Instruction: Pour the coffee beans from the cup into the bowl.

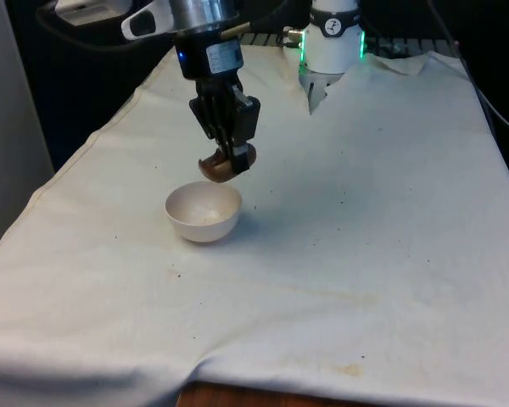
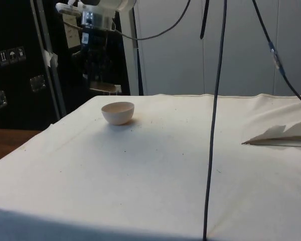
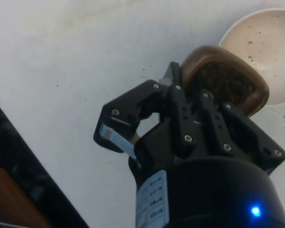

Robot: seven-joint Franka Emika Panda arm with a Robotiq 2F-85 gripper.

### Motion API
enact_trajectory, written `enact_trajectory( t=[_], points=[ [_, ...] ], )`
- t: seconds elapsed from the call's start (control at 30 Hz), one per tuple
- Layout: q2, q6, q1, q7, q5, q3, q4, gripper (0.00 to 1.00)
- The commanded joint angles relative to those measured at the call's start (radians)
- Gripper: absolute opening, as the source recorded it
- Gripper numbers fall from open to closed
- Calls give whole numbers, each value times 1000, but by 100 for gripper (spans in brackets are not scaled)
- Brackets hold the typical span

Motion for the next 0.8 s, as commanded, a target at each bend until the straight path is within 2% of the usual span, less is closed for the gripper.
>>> enact_trajectory(
  t=[0.0,0.1,0.13,0.17,0.4,0.43,0.47,0.7,0.73,0.77],
  points=[
    [-11,17,-7,-22,23,6,-16,0],
    [-13,17,-8,-63,63,-8,-26,0],
    [-5,0,0,-52,51,-18,-15,0],
    [-14,17,-8,-74,74,-11,-28,0],
    [-14,18,-8,-158,165,-34,-43,0],
    [-8,3,0,-150,155,-44,-36,0],
    [-14,17,-9,-170,177,-37,-45,0],
    [-15,11,-9,-264,272,-66,-61,0],
    [-8,3,-1,-249,255,-73,-54,0],
    [-15,10,-9,-275,282,-69,-64,0]
  ],
)
